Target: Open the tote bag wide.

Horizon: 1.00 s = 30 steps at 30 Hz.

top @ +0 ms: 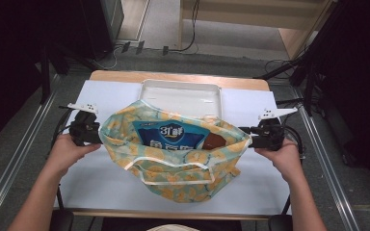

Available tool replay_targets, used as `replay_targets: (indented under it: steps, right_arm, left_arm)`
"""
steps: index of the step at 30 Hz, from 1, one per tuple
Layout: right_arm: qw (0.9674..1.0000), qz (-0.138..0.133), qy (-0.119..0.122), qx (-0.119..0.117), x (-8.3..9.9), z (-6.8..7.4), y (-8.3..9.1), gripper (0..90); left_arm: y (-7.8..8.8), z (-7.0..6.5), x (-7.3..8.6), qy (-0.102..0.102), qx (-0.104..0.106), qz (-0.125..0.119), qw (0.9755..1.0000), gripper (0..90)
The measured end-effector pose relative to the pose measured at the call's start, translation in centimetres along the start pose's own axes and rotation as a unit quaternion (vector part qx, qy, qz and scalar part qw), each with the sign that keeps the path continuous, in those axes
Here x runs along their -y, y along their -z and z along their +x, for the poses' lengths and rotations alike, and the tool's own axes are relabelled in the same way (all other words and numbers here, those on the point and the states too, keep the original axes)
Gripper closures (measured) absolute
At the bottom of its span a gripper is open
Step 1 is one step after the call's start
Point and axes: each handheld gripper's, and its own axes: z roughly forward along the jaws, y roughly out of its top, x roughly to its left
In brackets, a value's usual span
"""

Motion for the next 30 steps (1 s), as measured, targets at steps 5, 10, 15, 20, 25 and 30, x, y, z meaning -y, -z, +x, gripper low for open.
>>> replay_targets:
  steps: [5, 10, 15, 20, 25, 30]
  right_arm:
    - [0.9999, -0.006, 0.01, -0.011, -1.2, 0.3, 1.4, 52.8]
    - [0.9996, -0.013, 0.019, -0.017, -2.8, 0.9, 2.6, 53.6]
    - [0.9994, -0.011, 0.032, -0.004, -4.6, 1.8, 4.3, 57.7]
    - [0.9991, -0.026, 0.033, -0.01, -5.7, 2.2, 5.4, 61.1]
    - [0.9985, -0.023, 0.036, -0.035, -7.1, 3.3, 5.9, 61.6]
    - [0.9974, -0.026, 0.056, -0.036, -8.4, 5.0, 6.8, 61.8]
  left_arm:
    - [1.2, -0.7, -1.6, -0.019, 0.001, 0.009, 0.9998, 51.6]
    - [2.6, -1.1, -3.1, -0.028, 0.009, 0.002, 0.9996, 52.2]
    - [4.0, -1.8, -4.5, -0.041, 0.006, 0.0, 0.9992, 53.6]
    - [4.7, -2.1, -5.4, -0.048, 0.01, 0.002, 0.9988, 54.0]
    - [5.7, -2.9, -6.9, -0.055, 0.015, 0.009, 0.9983, 54.0]
    - [7.0, -4.1, -8.0, -0.066, 0.014, 0.008, 0.9977, 53.8]
